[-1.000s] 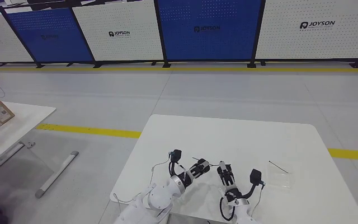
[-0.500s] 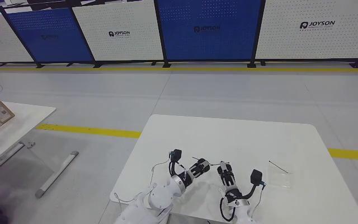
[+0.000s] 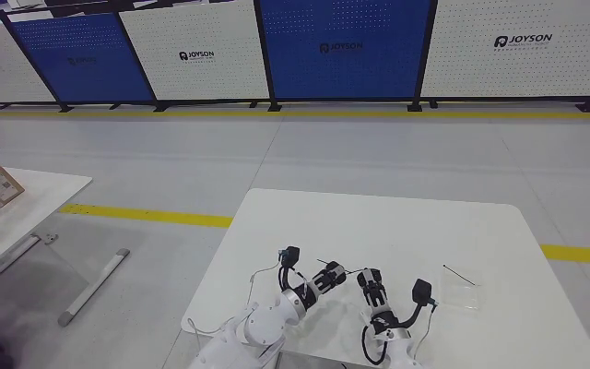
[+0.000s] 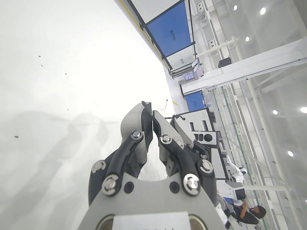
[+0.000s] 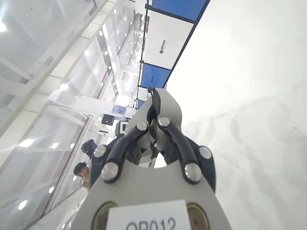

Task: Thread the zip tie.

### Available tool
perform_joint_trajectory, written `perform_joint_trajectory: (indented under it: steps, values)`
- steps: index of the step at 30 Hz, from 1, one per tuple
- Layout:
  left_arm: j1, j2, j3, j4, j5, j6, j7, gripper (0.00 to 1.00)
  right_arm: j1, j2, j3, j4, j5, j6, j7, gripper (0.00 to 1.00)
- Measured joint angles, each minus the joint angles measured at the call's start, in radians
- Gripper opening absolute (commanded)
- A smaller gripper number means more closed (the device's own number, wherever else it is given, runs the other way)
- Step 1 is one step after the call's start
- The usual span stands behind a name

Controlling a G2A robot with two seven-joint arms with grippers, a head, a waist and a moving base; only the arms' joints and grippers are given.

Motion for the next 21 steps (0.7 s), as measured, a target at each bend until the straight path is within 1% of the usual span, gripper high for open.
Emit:
perform_joint_trajectory:
  steps: [4, 7, 18, 19, 20, 21]
  values:
    - [0.006, 0.002, -0.002, -0.004, 0.006, -0.02, -0.009, 0.0, 0.007, 0.0, -0.004, 0.006, -0.005, 0.016, 0.01, 0.0]
    - [0.009, 0.002, -0.002, -0.007, 0.009, -0.027, -0.011, 0.0, 0.01, -0.001, -0.007, 0.01, -0.008, 0.017, 0.013, 0.0]
    - [0.012, 0.003, -0.001, -0.013, 0.01, -0.032, -0.02, 0.0, 0.016, 0.0, -0.005, 0.016, 0.003, 0.015, 0.038, 0.0]
    - [0.012, 0.003, -0.001, -0.013, 0.008, -0.031, -0.02, 0.08, 0.016, 0.0, -0.004, 0.016, 0.004, 0.015, 0.036, 0.0]
    - [0.012, 0.003, -0.001, -0.013, 0.004, -0.029, -0.02, 0.32, 0.016, 0.0, -0.003, 0.017, 0.006, 0.014, 0.035, 0.0]
    - [0.012, 0.003, -0.001, -0.013, 0.0, -0.027, -0.02, 0.42, 0.016, 0.0, -0.002, 0.017, 0.007, 0.015, 0.034, 0.0]
